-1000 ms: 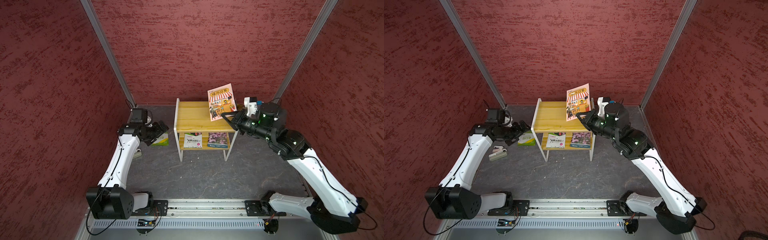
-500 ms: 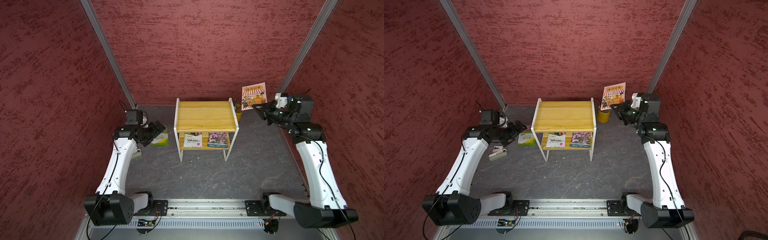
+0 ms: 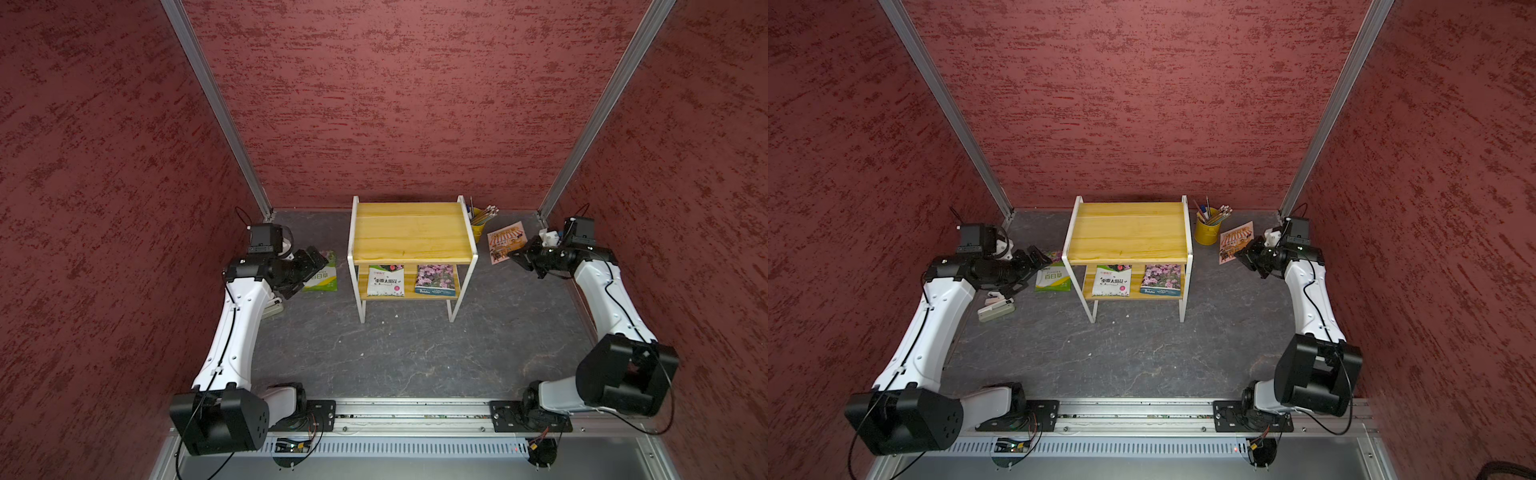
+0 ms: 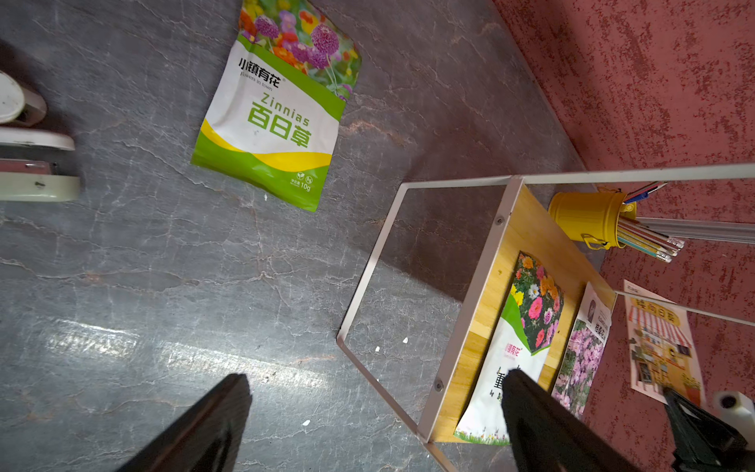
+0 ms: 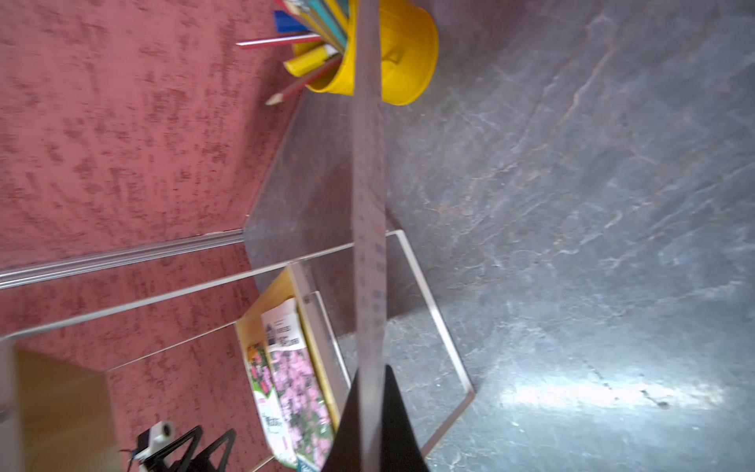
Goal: Take the seed bag off the shelf
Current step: Place the seed packet at the center of the board.
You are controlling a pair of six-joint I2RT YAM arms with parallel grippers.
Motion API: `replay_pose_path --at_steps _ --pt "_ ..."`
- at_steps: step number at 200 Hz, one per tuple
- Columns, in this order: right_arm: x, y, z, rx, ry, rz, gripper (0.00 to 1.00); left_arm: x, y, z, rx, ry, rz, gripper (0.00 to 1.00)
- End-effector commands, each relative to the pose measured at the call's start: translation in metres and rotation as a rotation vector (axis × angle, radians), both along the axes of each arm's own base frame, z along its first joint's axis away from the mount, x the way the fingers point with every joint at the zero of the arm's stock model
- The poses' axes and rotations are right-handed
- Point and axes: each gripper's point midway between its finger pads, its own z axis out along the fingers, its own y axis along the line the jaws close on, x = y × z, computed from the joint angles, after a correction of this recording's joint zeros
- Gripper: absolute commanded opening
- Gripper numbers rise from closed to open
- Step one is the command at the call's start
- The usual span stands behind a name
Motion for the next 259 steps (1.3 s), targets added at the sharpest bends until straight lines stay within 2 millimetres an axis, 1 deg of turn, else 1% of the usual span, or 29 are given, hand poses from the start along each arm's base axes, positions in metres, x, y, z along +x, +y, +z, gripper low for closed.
replay_pose_path --at_steps 1,27,44,53,59,65,82,92,98,110,125,141,150,165,178,186,189,193,224,245,259 --pt "0.002 -0.015 -0.039 -0.090 0.053 0.034 0.00 -0.001 -0.004 -0.006 -0.007 0.015 -0.022 1.00" --pt "-0.001 -0.022 -0.087 -0.124 0.171 0.059 0.00 0.003 -0.013 -0.014 -0.029 0.044 -0.039 1.00" --pt "-0.005 -0.027 -0.113 -0.136 0.252 0.066 0.13 0.005 -0.023 -0.020 -0.031 0.065 -0.064 1.00" --pt "-0.006 -0.029 -0.122 -0.144 0.281 0.070 0.28 0.007 -0.028 -0.022 -0.033 0.068 -0.071 1.00" --pt "-0.007 -0.031 -0.127 -0.153 0.302 0.069 0.42 0.008 -0.030 -0.023 -0.036 0.069 -0.074 1.00" --pt "-0.010 -0.033 -0.132 -0.167 0.326 0.069 0.53 0.009 -0.033 -0.024 -0.040 0.069 -0.076 1.00" --pt "-0.016 -0.045 -0.136 -0.232 0.393 0.057 0.72 0.013 -0.040 -0.028 -0.055 0.080 -0.088 1.00" --pt "-0.023 -0.053 -0.138 -0.285 0.438 0.055 0.91 0.014 -0.045 -0.032 -0.068 0.098 -0.100 1.00" --pt "-0.027 -0.058 -0.140 -0.315 0.462 0.061 0.98 0.016 -0.048 -0.034 -0.071 0.109 -0.108 1.00" --pt "-0.037 -0.066 -0.139 -0.374 0.507 0.075 0.98 0.019 -0.052 -0.038 -0.075 0.132 -0.121 1.00" --pt "-0.050 -0.079 -0.135 -0.456 0.550 0.081 0.98 0.025 -0.058 -0.037 -0.066 0.123 -0.140 1.00" --pt "-0.059 -0.081 -0.125 -0.494 0.547 0.083 0.98 0.034 -0.064 -0.031 -0.064 0.099 -0.157 1.00" --pt "-0.062 -0.075 -0.116 -0.471 0.513 0.082 0.98 0.040 -0.067 -0.026 -0.068 0.082 -0.175 1.00" --pt "-0.063 -0.055 -0.096 -0.375 0.428 0.069 0.98 0.048 -0.072 -0.020 -0.066 0.060 -0.217 1.00" --pt "-0.066 -0.039 -0.079 -0.298 0.360 0.042 0.98 0.053 -0.075 -0.020 -0.050 0.062 -0.254 1.00" --pt "-0.070 -0.033 -0.071 -0.268 0.331 0.024 0.98 0.056 -0.076 -0.021 -0.044 0.069 -0.271 1.00" --pt "-0.071 -0.031 -0.064 -0.265 0.306 0.016 0.98 0.056 -0.077 -0.023 -0.040 0.074 -0.276 1.00" --pt "-0.074 -0.028 -0.060 -0.258 0.293 0.009 0.98 0.058 -0.078 -0.024 -0.041 0.077 -0.283 1.00" --pt "-0.100 -0.007 -0.040 -0.182 0.251 -0.011 0.98 0.062 -0.093 -0.029 -0.035 0.080 -0.327 1.00" --pt "-0.116 0.000 -0.031 -0.173 0.240 -0.020 0.98 0.059 -0.101 -0.040 -0.015 0.116 -0.354 1.00" --pt "-0.123 0.006 -0.026 -0.160 0.234 -0.016 0.98 0.057 -0.106 -0.048 0.003 0.132 -0.370 1.00"
